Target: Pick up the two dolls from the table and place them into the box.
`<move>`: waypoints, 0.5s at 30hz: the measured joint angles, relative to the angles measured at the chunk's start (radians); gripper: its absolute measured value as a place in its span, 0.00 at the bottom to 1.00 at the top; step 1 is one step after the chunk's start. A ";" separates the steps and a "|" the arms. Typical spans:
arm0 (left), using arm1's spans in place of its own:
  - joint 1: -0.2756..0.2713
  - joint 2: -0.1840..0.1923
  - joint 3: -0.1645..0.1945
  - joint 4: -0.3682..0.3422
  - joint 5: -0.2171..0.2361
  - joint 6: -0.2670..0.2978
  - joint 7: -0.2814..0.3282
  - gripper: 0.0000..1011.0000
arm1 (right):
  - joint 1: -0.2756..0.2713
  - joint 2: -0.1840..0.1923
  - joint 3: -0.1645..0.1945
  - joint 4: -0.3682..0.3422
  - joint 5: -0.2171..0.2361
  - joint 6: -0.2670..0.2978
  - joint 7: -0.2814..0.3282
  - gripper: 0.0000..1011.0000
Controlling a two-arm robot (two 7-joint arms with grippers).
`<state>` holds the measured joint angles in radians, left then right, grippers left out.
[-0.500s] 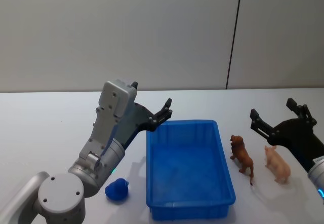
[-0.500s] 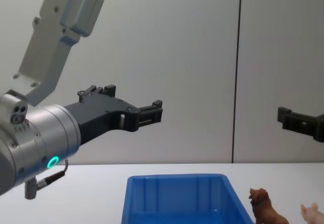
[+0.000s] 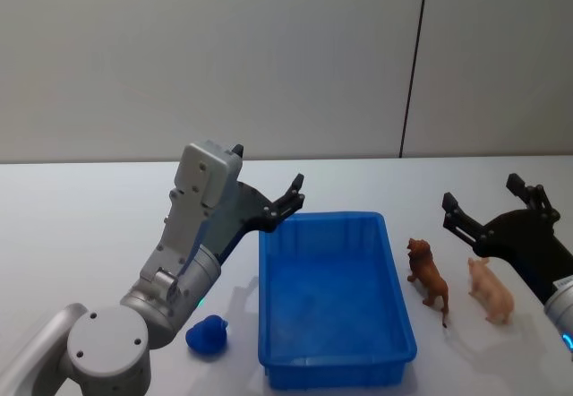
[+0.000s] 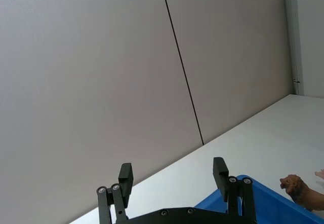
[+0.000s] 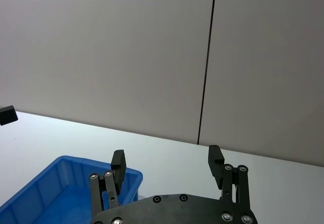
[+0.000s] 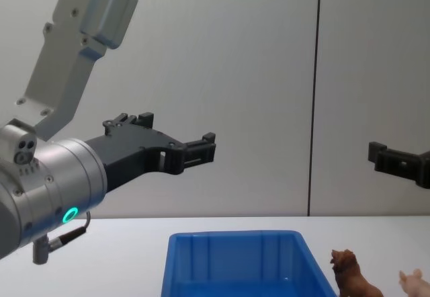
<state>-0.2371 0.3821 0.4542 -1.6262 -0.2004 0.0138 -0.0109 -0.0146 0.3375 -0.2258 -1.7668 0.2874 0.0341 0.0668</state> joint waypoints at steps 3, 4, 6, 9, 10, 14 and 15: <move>0.000 0.000 0.000 0.000 0.000 0.000 0.000 0.99 | 0.000 0.000 0.000 0.000 0.000 0.000 0.000 0.99; 0.000 0.000 0.000 0.000 0.000 0.000 0.000 0.99 | 0.000 0.000 0.000 0.000 0.000 0.000 0.000 0.99; 0.000 0.000 0.000 0.000 0.000 0.000 0.000 0.99 | 0.000 0.000 0.000 0.000 0.000 0.000 0.000 0.99; 0.000 0.000 0.000 0.000 0.000 0.000 0.000 0.99 | 0.000 0.000 0.000 0.000 0.000 0.000 0.000 0.99; 0.000 0.000 0.000 0.000 0.000 0.000 0.000 0.99 | 0.000 0.000 0.000 0.000 0.000 0.000 0.000 0.99; 0.000 0.000 0.000 0.000 0.000 0.000 0.000 0.99 | 0.000 0.000 0.000 0.000 0.000 0.000 0.000 0.99; 0.000 0.000 0.000 0.000 0.000 0.000 0.000 0.99 | 0.000 0.000 0.000 0.000 0.000 0.000 0.000 0.99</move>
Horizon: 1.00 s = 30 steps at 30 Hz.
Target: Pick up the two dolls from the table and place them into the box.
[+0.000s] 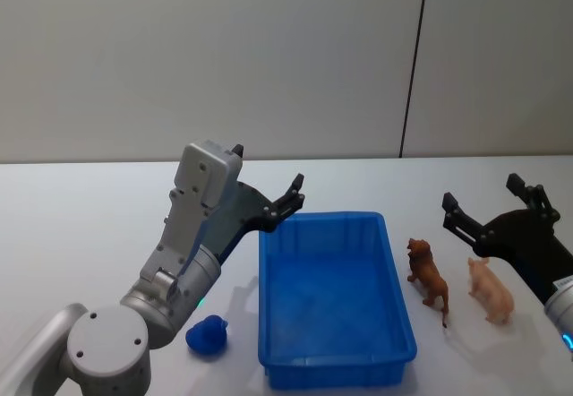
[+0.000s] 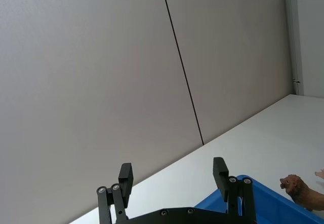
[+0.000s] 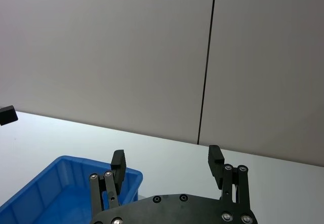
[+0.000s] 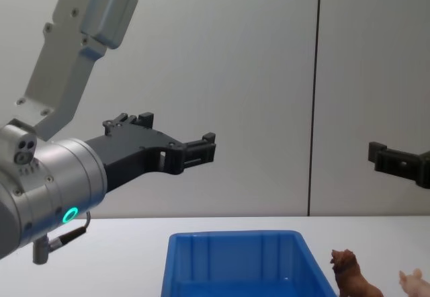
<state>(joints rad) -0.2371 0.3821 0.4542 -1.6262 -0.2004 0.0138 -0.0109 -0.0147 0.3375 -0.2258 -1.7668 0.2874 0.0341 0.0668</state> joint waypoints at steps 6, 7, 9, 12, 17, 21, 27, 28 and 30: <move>0.000 0.000 0.000 0.000 0.000 0.000 0.000 0.99 | 0.000 0.000 0.000 0.000 0.000 0.000 0.000 0.99; 0.000 0.000 0.000 0.000 0.000 0.000 0.000 0.99 | 0.000 0.000 0.000 0.000 0.000 0.000 0.000 0.99; 0.000 0.000 0.000 0.000 0.000 0.000 0.000 0.99 | 0.000 0.000 0.000 0.000 0.000 0.000 0.000 0.99; 0.000 0.000 0.000 0.000 0.000 0.000 0.000 0.99 | 0.000 0.000 0.000 0.000 0.000 0.000 0.000 0.99; 0.000 0.000 0.000 0.000 0.000 0.000 0.000 0.99 | -0.001 0.000 0.000 0.000 0.000 0.000 0.000 0.99; 0.000 0.000 0.000 0.000 0.000 0.000 0.000 0.99 | -0.012 0.007 0.003 -0.008 -0.001 0.001 -0.008 0.99; 0.000 0.000 0.000 0.000 0.000 0.000 0.000 0.99 | -0.063 0.037 0.016 -0.040 -0.002 0.018 -0.049 0.99; 0.000 0.000 0.000 0.000 0.000 0.000 0.000 0.99 | -0.070 0.043 0.019 -0.046 -0.001 0.024 -0.059 0.99; 0.000 0.000 0.000 0.000 0.000 0.000 0.000 0.99 | -0.093 0.057 0.026 -0.060 0.001 0.035 -0.077 0.99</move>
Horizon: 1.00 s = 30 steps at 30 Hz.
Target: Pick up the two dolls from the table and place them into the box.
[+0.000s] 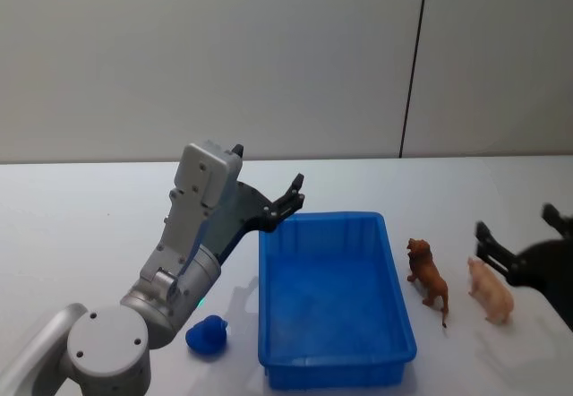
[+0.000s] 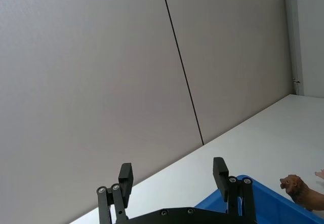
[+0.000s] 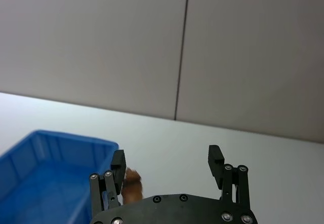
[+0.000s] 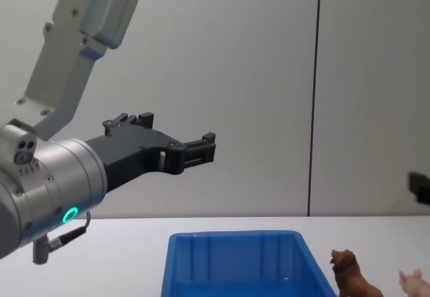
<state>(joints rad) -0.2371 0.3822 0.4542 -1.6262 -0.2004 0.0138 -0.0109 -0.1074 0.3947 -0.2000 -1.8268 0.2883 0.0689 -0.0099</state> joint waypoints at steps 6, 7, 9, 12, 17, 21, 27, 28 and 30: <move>0.000 0.000 0.000 0.000 0.000 0.000 0.000 0.99 | -0.054 0.032 0.018 -0.028 0.008 0.052 -0.056 0.99; 0.000 0.000 0.000 0.000 0.000 0.000 0.000 0.99 | -0.057 0.033 0.020 -0.029 0.008 0.062 -0.061 0.99; 0.000 0.000 0.000 0.000 0.000 0.000 0.000 0.99 | -0.061 0.036 0.022 -0.030 0.007 0.086 -0.073 0.99; 0.000 0.000 0.000 0.000 0.000 0.000 0.000 0.99 | -0.053 0.033 0.022 -0.021 -0.002 0.115 -0.076 0.99; 0.000 0.000 0.000 0.000 0.000 0.000 0.000 0.99 | -0.012 0.008 0.012 0.021 -0.030 0.154 -0.060 0.99; 0.000 0.000 0.000 0.000 0.000 0.000 0.000 0.99 | 0.039 -0.023 -0.002 0.075 -0.058 0.186 -0.031 0.99; 0.000 0.000 0.000 0.000 0.000 0.000 0.000 0.99 | 0.115 -0.072 -0.023 0.165 -0.095 0.230 -0.003 0.99; 0.000 0.000 0.000 0.000 0.000 0.000 0.000 0.99 | 0.130 -0.083 -0.028 0.185 -0.103 0.241 -0.001 0.99; 0.000 0.000 0.000 0.000 0.000 0.000 0.000 0.99 | 0.150 -0.097 -0.033 0.212 -0.115 0.256 -0.001 0.99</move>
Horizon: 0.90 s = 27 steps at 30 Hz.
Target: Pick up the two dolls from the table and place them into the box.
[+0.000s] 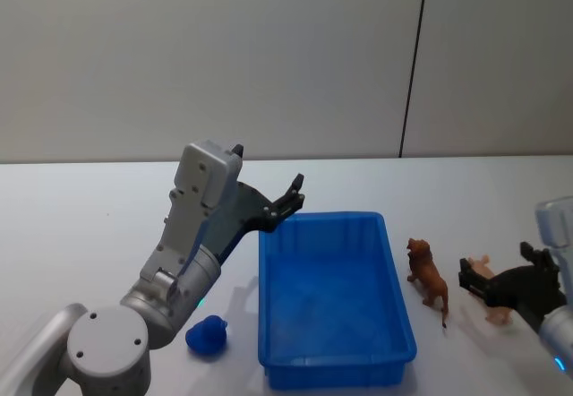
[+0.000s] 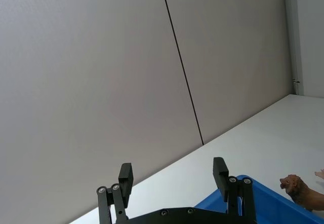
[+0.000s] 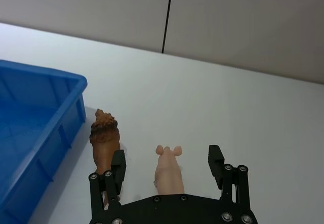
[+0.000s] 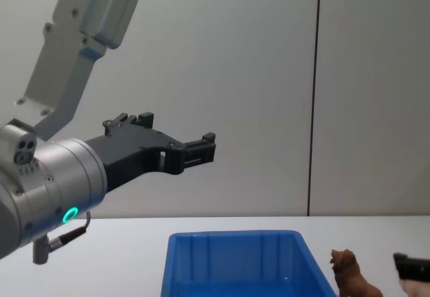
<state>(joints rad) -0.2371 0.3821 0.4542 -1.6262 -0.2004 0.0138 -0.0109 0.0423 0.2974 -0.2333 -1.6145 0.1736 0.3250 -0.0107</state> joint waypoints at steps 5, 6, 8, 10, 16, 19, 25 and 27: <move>0.000 0.000 0.000 0.000 0.000 0.000 0.000 0.99 | 0.026 -0.022 -0.008 0.040 -0.015 0.020 -0.012 0.99; 0.000 0.000 0.000 0.000 0.000 0.000 0.000 0.99 | 0.035 -0.031 -0.011 0.055 -0.019 0.027 -0.022 0.99; 0.000 0.000 0.000 0.000 0.000 0.000 0.000 0.99 | 0.046 -0.042 -0.014 0.076 -0.024 0.037 -0.035 0.99; 0.000 0.000 0.000 0.000 0.000 0.000 0.000 0.99 | 0.051 -0.048 -0.016 0.086 -0.026 0.044 -0.044 0.99; 0.000 0.000 0.000 0.000 0.000 0.000 0.000 0.99 | 0.074 -0.070 -0.020 0.134 -0.031 0.063 -0.065 0.99; 0.000 0.000 0.000 0.000 0.000 0.000 0.000 0.99 | 0.086 -0.078 -0.021 0.158 -0.032 0.071 -0.070 0.99; 0.000 0.000 0.000 0.000 0.000 0.000 0.000 0.99 | 0.105 -0.091 -0.021 0.191 -0.033 0.080 -0.072 0.99; 0.000 0.000 0.000 0.000 0.000 0.000 0.000 0.99 | 0.111 -0.096 -0.021 0.201 -0.033 0.083 -0.073 0.96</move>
<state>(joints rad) -0.2371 0.3821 0.4542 -1.6262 -0.2004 0.0138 -0.0110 0.1533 0.2018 -0.2540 -1.4133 0.1406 0.4075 -0.0836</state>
